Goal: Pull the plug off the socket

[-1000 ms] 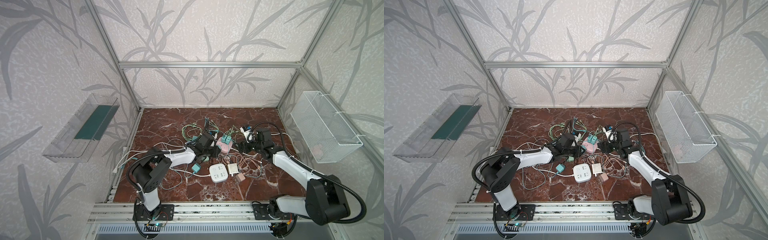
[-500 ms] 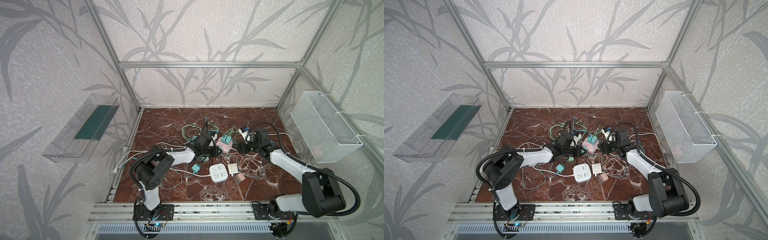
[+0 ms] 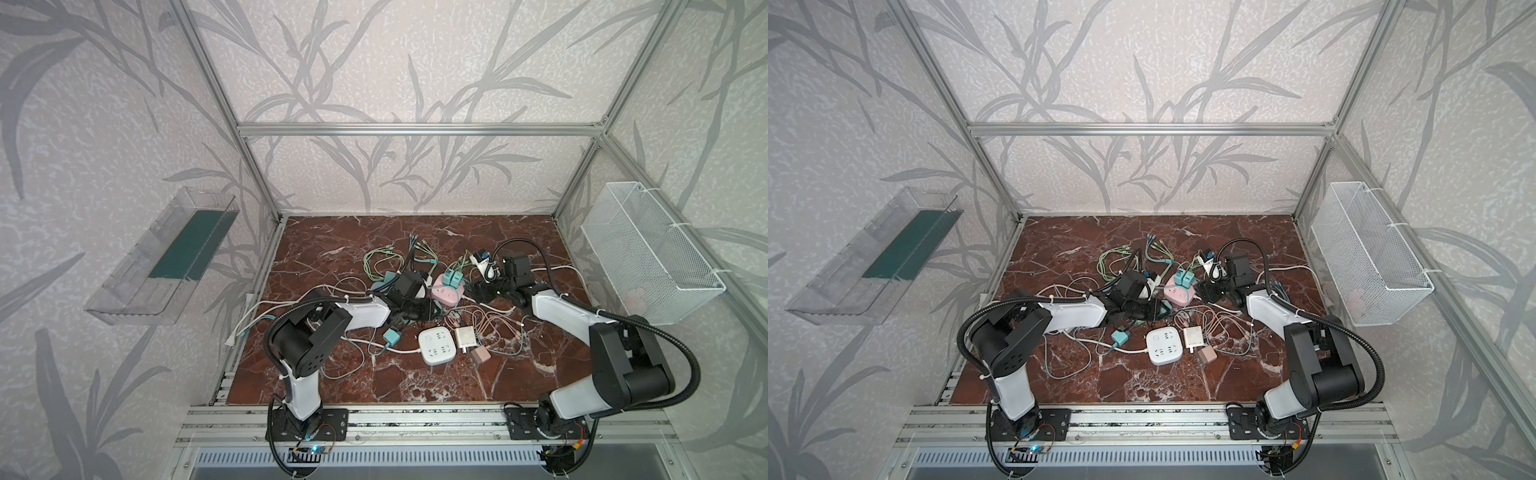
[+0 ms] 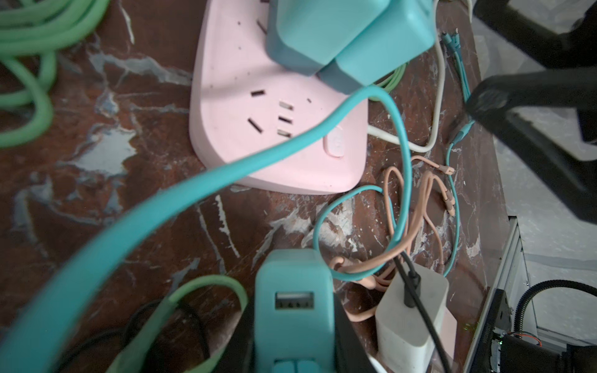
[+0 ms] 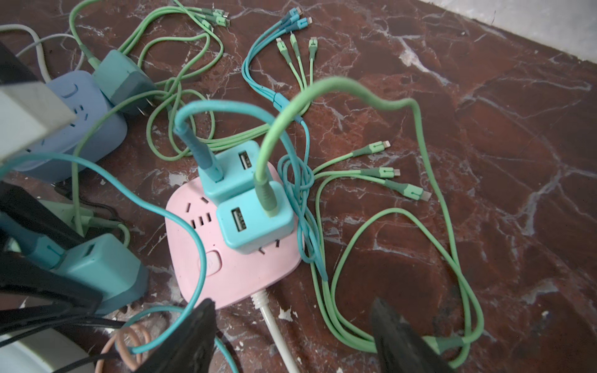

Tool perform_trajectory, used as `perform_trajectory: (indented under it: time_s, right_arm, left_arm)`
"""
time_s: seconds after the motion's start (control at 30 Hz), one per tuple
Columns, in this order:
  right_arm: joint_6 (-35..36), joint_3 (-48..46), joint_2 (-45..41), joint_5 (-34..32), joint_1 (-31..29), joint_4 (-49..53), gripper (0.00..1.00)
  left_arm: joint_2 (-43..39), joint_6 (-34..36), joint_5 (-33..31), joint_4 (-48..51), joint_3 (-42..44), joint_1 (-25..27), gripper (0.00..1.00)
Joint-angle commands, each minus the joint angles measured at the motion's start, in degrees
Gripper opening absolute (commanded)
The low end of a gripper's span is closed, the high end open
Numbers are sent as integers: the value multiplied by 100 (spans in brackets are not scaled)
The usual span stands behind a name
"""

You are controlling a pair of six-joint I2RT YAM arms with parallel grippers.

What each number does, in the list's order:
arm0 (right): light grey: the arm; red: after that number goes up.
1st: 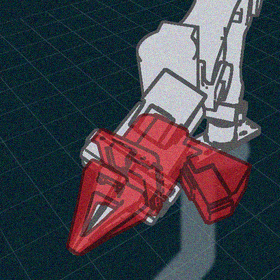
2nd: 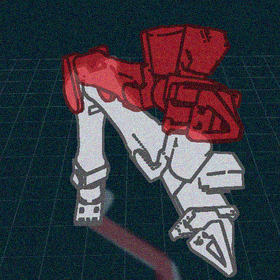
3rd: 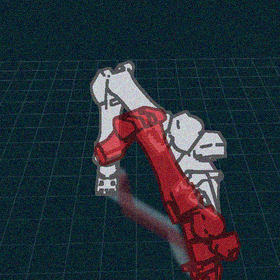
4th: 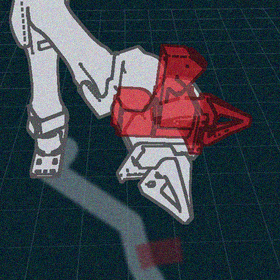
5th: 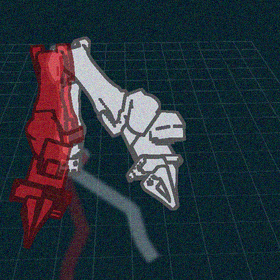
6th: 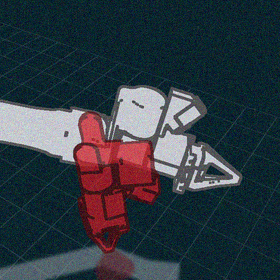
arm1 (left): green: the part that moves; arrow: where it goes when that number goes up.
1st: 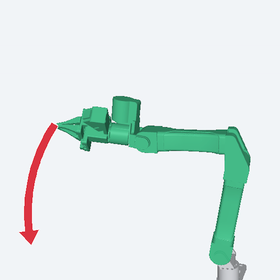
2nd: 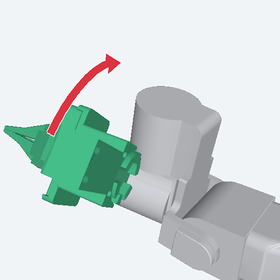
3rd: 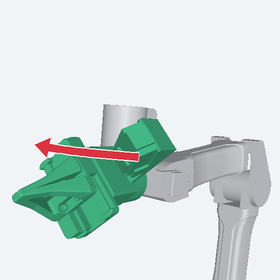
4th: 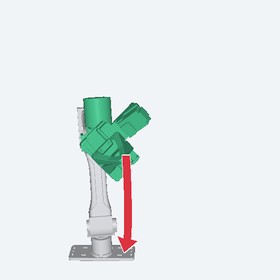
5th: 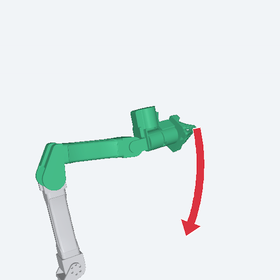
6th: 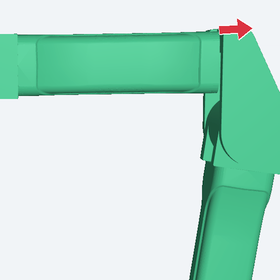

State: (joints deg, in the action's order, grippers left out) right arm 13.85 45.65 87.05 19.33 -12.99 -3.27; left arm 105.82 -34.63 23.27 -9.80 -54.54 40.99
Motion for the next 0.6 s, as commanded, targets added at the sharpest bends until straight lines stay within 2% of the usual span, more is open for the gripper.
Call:
perform_trajectory:
  time_s: [0.0,0.33,0.57]
  right_arm:
    - [194,319,189,339,24,-137,74]
    - [494,818,541,680,25,312,72]
    - [922,1103,703,747,17,871,71]
  left_arm:
    - [127,-61,8,292,-128,-56,22]
    - [-108,-63,-290,564,-212,-153,46]
    - [-443,177,-711,1178,-453,-197,49]
